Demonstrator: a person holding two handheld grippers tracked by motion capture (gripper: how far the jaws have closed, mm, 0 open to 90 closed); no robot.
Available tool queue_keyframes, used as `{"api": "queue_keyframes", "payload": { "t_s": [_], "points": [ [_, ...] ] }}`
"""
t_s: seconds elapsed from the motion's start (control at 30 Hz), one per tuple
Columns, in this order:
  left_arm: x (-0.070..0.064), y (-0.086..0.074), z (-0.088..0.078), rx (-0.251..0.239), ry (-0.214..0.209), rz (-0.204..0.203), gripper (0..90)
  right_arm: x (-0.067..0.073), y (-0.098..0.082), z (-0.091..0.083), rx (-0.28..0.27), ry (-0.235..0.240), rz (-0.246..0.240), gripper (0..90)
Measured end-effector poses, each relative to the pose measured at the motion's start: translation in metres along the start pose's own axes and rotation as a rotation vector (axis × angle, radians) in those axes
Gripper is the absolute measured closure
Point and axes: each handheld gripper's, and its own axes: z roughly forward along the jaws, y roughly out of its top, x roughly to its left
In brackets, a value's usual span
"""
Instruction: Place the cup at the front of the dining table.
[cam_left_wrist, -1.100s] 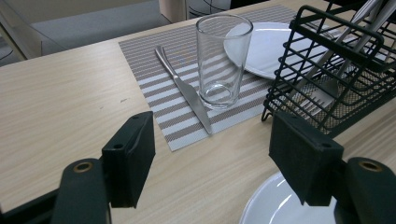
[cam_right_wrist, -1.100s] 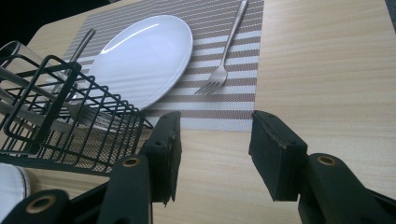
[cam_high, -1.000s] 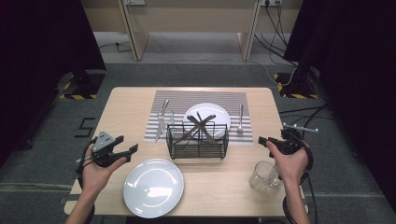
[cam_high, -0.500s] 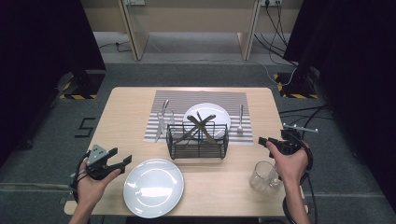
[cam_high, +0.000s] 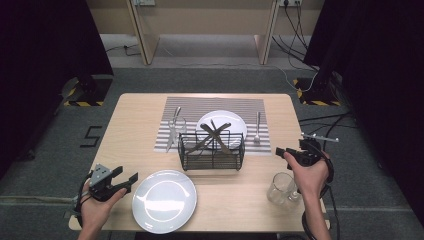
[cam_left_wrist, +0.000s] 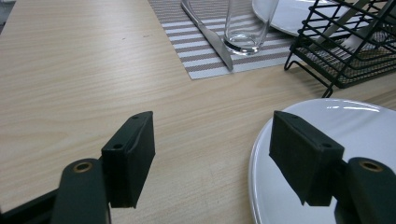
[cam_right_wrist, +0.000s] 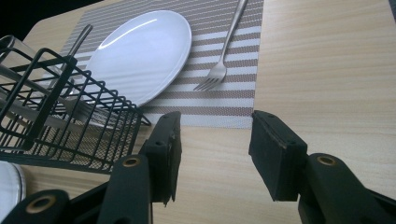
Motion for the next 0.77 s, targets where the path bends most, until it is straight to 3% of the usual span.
{"api": "queue_keyframes", "payload": {
  "t_s": [0.3, 0.77],
  "points": [
    [0.0006, -0.009, -0.0016, -0.018, 0.005, -0.023, 30.7, 0.0007, -0.0014, 0.0005, 0.003, 0.002, -0.009, 53.2],
    [0.0032, -0.0101, -0.0031, -0.052, 0.018, -0.018, 30.1, 0.0005, -0.0012, -0.0022, -0.005, 0.004, -0.008, 53.2]
  ]
}}
